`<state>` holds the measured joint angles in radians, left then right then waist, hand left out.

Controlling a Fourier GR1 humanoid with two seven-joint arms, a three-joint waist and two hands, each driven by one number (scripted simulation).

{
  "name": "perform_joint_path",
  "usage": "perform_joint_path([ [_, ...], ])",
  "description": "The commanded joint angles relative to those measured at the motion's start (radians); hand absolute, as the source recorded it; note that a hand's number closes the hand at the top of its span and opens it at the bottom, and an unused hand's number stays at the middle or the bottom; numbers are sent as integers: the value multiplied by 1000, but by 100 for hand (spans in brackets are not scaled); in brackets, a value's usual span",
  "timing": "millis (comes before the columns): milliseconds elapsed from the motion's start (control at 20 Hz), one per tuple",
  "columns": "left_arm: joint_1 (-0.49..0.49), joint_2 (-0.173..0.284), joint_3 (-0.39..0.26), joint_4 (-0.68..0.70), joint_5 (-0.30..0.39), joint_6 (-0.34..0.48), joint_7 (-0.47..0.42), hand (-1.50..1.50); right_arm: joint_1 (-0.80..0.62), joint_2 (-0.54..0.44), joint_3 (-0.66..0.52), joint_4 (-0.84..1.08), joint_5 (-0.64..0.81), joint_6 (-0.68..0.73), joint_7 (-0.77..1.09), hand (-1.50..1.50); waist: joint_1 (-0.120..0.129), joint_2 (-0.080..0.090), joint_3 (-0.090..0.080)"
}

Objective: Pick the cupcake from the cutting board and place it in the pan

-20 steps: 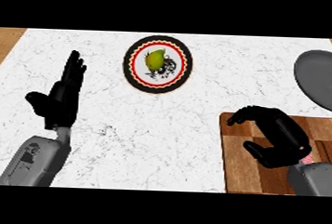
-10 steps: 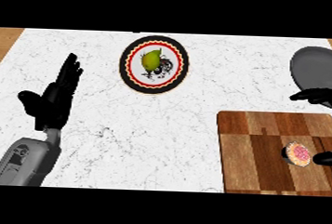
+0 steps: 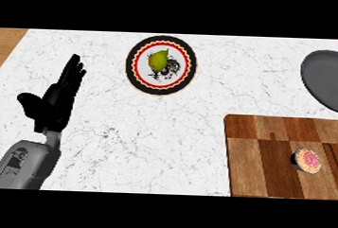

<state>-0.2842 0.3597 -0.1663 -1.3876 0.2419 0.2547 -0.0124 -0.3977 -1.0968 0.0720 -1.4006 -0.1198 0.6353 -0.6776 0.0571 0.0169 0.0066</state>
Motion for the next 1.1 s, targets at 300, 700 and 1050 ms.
perform_joint_path([
  [300, 30, -26, -8, 0, -4, -12, -28, 0, -82, -119, 92, 63, 134, 63, -369, -150, 2, 0, -4],
  [700, -3, 2, 19, 0, -1, -20, 11, 0, -101, -154, 238, -1, 110, 71, -388, -150, -3, -1, -6],
  [1050, 36, 5, 32, -54, -6, 4, 45, 0, -5, -190, 346, -45, 219, -79, -461, -150, -34, -13, -5],
])
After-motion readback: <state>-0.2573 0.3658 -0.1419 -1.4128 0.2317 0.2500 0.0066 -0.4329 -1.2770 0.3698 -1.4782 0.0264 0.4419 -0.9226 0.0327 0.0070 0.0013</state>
